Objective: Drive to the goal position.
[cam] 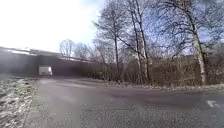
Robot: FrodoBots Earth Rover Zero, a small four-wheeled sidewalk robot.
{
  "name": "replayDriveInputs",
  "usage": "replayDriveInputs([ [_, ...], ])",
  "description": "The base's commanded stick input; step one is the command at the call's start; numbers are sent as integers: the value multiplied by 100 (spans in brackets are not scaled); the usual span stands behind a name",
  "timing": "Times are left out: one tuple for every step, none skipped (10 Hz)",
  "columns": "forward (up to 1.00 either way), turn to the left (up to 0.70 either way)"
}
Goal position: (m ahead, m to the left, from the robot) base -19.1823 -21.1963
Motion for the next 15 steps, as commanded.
replayDriveInputs([
  [0,0],
  [0,0],
  [0,0],
  [0,-1],
  [0,-9],
  [0,-19],
  [0,-24],
  [0,-33],
  [0,-37],
  [0,-40],
  [0,-41],
  [0,-42],
  [0,-44],
  [0,-48],
  [0,-49],
])
